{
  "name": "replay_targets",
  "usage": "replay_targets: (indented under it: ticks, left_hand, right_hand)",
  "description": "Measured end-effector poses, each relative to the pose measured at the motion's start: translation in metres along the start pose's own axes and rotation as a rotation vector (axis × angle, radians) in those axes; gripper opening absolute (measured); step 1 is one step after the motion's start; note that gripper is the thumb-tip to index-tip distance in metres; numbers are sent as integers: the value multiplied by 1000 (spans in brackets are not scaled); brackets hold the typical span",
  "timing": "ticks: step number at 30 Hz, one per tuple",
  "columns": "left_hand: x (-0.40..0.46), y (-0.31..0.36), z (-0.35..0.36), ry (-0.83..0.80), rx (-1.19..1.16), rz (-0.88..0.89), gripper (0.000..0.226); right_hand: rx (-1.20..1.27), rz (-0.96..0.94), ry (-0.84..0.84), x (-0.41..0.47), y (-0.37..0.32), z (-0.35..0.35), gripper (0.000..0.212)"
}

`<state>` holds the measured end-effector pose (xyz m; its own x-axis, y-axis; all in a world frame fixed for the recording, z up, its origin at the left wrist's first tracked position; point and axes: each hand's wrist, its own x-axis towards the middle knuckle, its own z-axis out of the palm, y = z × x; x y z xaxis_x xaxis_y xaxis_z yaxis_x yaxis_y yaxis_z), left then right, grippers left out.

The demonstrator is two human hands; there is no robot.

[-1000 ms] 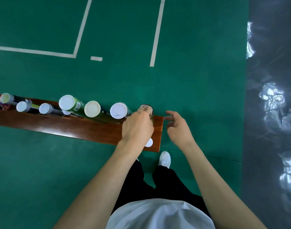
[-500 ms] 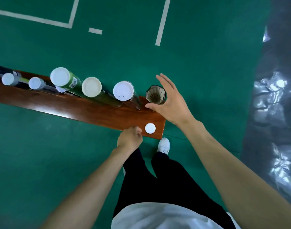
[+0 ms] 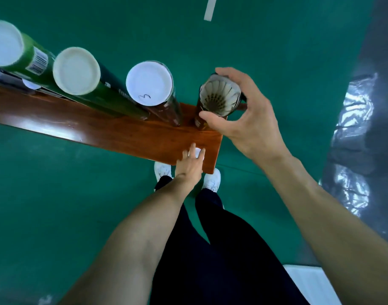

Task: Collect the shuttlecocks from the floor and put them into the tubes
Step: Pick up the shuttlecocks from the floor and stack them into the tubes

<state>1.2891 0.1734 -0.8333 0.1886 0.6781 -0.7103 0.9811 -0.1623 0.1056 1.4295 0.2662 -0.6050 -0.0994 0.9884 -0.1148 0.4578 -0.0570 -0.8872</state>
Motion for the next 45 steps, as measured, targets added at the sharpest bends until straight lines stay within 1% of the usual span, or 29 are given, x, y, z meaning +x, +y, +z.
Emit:
replay_targets:
  ticks: [4,9,10,12,14,16,18,21,23,25,27,28,30,31,33,37,40,42,45]
  left_hand:
    - [9,-6,10,99,40,20,80]
    - [9,-5,4,93,-50,84,72]
    - [5,-6,0,86,-111,64,69]
    - [-7,-5,-9,86,-306,-33,62]
    - [-28,-5,-24,99,-495,-134,46]
    - [-57,-6,-44,148,-692,-190,28]
    - [-91,-10,-69,247,-835,-180,30]
    - [-137,-16,-110,424,-925,-146,29]
    - [-164,-14,-142,594,-987,-139,29]
    - [-186,-7,-178,796,-1016,-88,29]
    - [-198,1,-214,962,-969,-8,26]
    - [-199,4,-232,1009,-938,38,25]
    - [-193,9,-261,1046,-835,102,26]
    - [-188,11,-273,1039,-760,111,27]
    - [-176,16,-289,971,-574,97,30]
    - [-147,22,-294,810,-151,-3,35]
    - [-134,18,-292,728,-35,-107,40]
    - [-131,15,-292,715,32,-155,41]
    - [-132,16,-295,712,157,-149,41]
  right_hand:
    - [-23,-46,11,4,5,0,67]
    - [-77,-88,41,3,4,-5,66]
    - [-85,-85,42,3,2,-6,66]
    - [-97,-67,35,2,0,-7,67]
    - [-96,-49,28,0,-4,-7,68]
    - [-108,-37,26,-1,-8,-7,68]
    - [-120,-31,26,-2,-13,-8,68]
    - [-132,-7,1,0,-16,-6,68]
    - [-153,-13,12,-1,-17,-4,69]
    - [-173,0,33,-4,-17,-2,75]
    - [-150,40,32,-7,-14,2,82]
    - [-124,57,30,-8,-14,3,85]
    - [-80,80,37,-7,-12,4,88]
    - [-67,81,40,-6,-12,4,87]
    - [-43,88,51,-4,-10,5,85]
    - [-21,118,65,-2,-6,6,82]
    - [-2,117,66,-2,-5,4,83]
    - [8,121,69,-3,-5,5,82]
    - [15,121,79,-4,-6,6,81]
